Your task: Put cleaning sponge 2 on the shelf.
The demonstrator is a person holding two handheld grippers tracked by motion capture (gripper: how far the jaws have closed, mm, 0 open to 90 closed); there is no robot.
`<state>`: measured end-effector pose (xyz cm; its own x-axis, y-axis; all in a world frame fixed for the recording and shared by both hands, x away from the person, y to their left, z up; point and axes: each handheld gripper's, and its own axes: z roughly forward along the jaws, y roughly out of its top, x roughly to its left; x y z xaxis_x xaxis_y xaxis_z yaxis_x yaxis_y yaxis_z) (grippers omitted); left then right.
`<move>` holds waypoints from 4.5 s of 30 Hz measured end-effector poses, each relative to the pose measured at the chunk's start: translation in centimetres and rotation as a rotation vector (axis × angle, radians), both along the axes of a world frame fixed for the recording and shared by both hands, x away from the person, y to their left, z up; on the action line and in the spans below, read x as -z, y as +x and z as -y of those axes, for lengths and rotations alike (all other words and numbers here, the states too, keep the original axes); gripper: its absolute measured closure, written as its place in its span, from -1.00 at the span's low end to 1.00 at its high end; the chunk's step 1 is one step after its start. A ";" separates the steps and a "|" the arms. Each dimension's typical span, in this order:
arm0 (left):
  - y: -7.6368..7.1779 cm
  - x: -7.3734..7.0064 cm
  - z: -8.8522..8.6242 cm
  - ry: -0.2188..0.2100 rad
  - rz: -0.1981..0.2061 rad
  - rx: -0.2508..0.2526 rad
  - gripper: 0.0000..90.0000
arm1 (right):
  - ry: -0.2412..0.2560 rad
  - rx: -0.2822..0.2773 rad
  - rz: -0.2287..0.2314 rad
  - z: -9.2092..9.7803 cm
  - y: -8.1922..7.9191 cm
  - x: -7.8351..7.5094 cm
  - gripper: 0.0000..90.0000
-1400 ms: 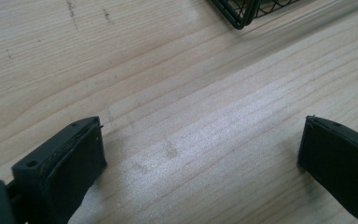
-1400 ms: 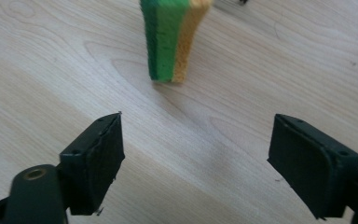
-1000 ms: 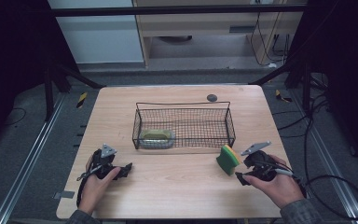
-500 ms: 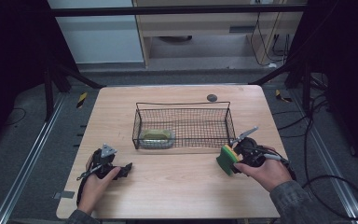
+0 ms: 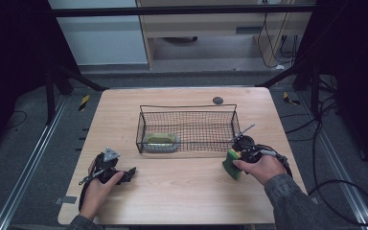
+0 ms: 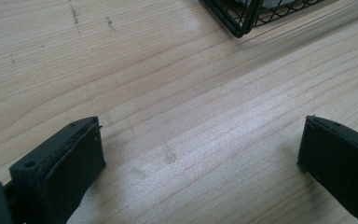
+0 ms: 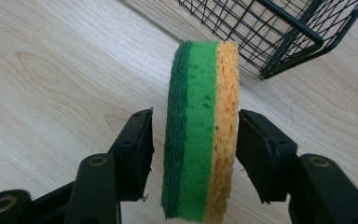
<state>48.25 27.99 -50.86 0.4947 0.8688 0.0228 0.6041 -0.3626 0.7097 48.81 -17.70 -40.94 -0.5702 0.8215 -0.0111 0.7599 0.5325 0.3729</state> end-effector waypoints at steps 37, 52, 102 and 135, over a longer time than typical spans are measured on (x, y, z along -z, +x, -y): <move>0.0 0.0 0.0 -0.001 -0.001 0.000 -1.00 | 0.140 0.073 0.116 2.9 1.2 -10.8 0.45; 0.0 0.0 0.0 -0.005 0.000 -0.002 -1.00 | 0.128 0.148 0.183 2.1 6.1 -12.9 0.45; 0.2 0.0 0.0 -0.003 0.000 0.013 -1.00 | 0.029 0.133 0.109 -0.4 11.7 -6.2 0.44; 0.2 0.0 0.0 -0.006 0.001 0.018 -1.00 | -0.004 0.129 0.080 -0.5 12.5 -3.7 0.43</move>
<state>48.49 28.03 -50.88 0.5099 0.8601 0.0185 0.5969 -0.3692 0.7124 61.33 -17.19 -37.27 -0.4574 0.8875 -0.0555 0.7898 0.4342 0.4332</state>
